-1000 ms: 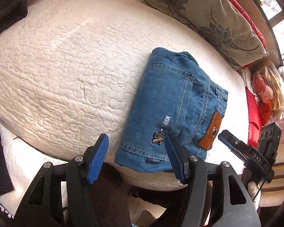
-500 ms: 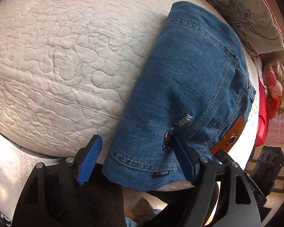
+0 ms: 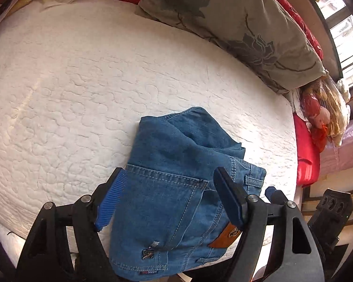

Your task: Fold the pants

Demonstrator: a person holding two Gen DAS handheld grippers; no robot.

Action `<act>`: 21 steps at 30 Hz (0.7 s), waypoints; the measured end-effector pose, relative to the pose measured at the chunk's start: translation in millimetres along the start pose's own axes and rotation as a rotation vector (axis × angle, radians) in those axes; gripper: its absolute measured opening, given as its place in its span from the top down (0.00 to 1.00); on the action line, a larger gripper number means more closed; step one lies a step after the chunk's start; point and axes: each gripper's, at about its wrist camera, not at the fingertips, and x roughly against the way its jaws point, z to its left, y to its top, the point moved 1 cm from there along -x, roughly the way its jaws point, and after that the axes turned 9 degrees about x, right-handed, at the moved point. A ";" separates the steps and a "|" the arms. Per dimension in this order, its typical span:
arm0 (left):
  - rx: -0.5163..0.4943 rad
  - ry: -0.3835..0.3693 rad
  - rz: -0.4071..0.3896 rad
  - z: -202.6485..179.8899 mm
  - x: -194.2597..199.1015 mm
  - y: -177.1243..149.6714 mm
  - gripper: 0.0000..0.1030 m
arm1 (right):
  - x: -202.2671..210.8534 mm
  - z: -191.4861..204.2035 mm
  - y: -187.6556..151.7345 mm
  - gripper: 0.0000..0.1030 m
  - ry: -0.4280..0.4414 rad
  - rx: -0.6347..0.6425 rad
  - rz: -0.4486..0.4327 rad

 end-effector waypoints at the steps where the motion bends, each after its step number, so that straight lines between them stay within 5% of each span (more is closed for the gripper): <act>1: -0.005 0.018 0.008 -6.2 -12.1 4.8 0.25 | -7.4 2.0 1.4 0.71 -0.019 0.019 0.012; 4: -0.057 0.134 -0.014 -8.4 -43.9 6.3 0.23 | -36.5 -7.6 -0.7 0.76 -0.175 0.083 0.087; 7: -0.046 0.163 0.007 -1.1 -73.4 16.9 0.13 | -58.7 -41.8 -16.4 0.78 -0.176 -0.012 0.159; 13: 0.006 0.045 0.051 11.7 -54.3 25.7 0.12 | -28.1 -58.5 -14.8 0.73 -0.022 -0.149 0.090; 16: 0.009 -0.022 0.035 31.4 -26.3 17.2 0.12 | -7.8 -71.6 -20.3 0.47 0.014 -0.230 0.061; 21: 0.069 -0.081 0.098 74.7 -17.1 -8.9 0.12 | -13.2 -77.2 -40.9 0.46 0.022 -0.265 0.092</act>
